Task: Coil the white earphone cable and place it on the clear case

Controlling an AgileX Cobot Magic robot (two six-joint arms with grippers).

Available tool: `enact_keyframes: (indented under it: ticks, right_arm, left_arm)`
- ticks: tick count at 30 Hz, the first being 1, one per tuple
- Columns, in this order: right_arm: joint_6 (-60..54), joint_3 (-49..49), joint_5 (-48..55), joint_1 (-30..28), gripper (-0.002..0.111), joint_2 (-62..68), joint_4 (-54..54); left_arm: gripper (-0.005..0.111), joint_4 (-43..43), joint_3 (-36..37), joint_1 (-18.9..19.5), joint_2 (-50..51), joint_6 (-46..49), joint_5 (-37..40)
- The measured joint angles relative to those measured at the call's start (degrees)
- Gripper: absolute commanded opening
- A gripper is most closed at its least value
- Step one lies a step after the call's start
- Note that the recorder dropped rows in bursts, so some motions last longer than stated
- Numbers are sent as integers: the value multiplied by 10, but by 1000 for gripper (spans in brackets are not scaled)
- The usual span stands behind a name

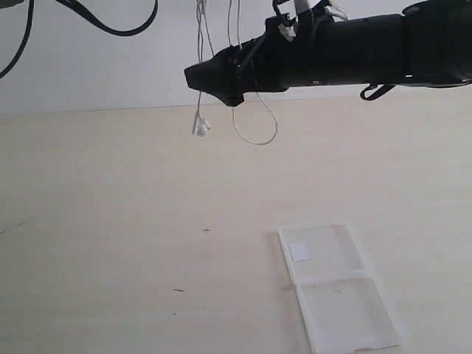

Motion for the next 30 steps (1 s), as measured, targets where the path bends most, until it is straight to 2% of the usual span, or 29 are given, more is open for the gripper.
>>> enact_keyframes:
  ticks: [7, 9, 13, 14, 17, 21, 24, 28, 30]
  right_arm:
    - [0, 0, 1, 0, 80, 0, 0]
    - [5, 0, 1, 0, 73, 0, 0]
    - [7, 0, 2, 0, 51, 0, 0]
    - [9, 0, 3, 0, 50, 0, 0]
    - [9, 0, 15, 0, 53, 0, 0]
    - [9, 0, 24, 0, 64, 0, 0]
    - [9, 0, 24, 0, 65, 0, 0]
    - [9, 0, 24, 0, 58, 0, 0]
    - [9, 0, 24, 0, 43, 0, 0]
  left_arm:
    - [0, 0, 0, 0, 0, 0, -4]
    - [0, 0, 0, 0, 0, 0, -7]
    - [0, 0, 0, 0, 0, 0, -13]
    - [0, 0, 0, 0, 0, 0, -15]
    - [0, 0, 0, 0, 0, 0, -20]
    - [0, 0, 0, 0, 0, 0, -23]
    - [0, 0, 0, 0, 0, 0, -23]
    - [0, 0, 0, -1, 0, -2, -32]
    - [0, -2, 0, -6, 0, -2, -37]
